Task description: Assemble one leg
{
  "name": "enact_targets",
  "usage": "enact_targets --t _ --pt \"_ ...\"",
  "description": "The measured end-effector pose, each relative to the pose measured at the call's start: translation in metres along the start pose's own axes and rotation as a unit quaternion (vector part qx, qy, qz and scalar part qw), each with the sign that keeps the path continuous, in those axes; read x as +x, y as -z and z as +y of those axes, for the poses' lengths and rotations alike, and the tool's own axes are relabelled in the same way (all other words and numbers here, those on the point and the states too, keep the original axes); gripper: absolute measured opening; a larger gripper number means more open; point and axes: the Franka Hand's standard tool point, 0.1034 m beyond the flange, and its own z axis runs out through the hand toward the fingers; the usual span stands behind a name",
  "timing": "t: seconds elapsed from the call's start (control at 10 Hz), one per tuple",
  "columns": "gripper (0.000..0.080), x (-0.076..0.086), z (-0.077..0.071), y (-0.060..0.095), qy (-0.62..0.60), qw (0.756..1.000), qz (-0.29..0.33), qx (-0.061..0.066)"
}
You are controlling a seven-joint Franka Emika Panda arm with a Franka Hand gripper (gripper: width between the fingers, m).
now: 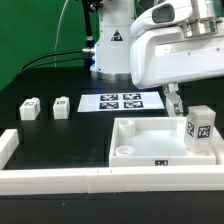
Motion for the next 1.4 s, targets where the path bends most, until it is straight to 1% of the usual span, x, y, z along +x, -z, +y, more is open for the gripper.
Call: enact_targets --t 0.1,0.2,0.3,0.4,0.5,0.6,0.8,1.1,1.4 --pt "0.0649 0.005 0.005 0.001 -0.007 0.999 -0.041 0.007" --pt "0.0649 0.003 0.006 0.001 -0.014 0.994 -0.102 0.019" --pt "0.0649 0.005 0.006 0.002 -0.016 0.989 -0.142 0.029" --pt "0.0649 0.007 0.007 0.002 -0.017 0.986 -0.161 0.033" --pt "0.0649 0.000 0.004 0.004 -0.020 0.978 -0.202 0.043" --pt "0.0649 0.006 0.006 0.002 -0.020 0.981 -0.190 0.041" --pt "0.0649 0.006 0.006 0.001 -0.021 0.981 -0.187 0.040" --pt "0.0649 0.001 0.007 -0.009 -0.027 0.984 -0.173 0.036" --pt "0.0640 -0.001 0.007 -0.010 -0.024 0.984 -0.172 0.036"
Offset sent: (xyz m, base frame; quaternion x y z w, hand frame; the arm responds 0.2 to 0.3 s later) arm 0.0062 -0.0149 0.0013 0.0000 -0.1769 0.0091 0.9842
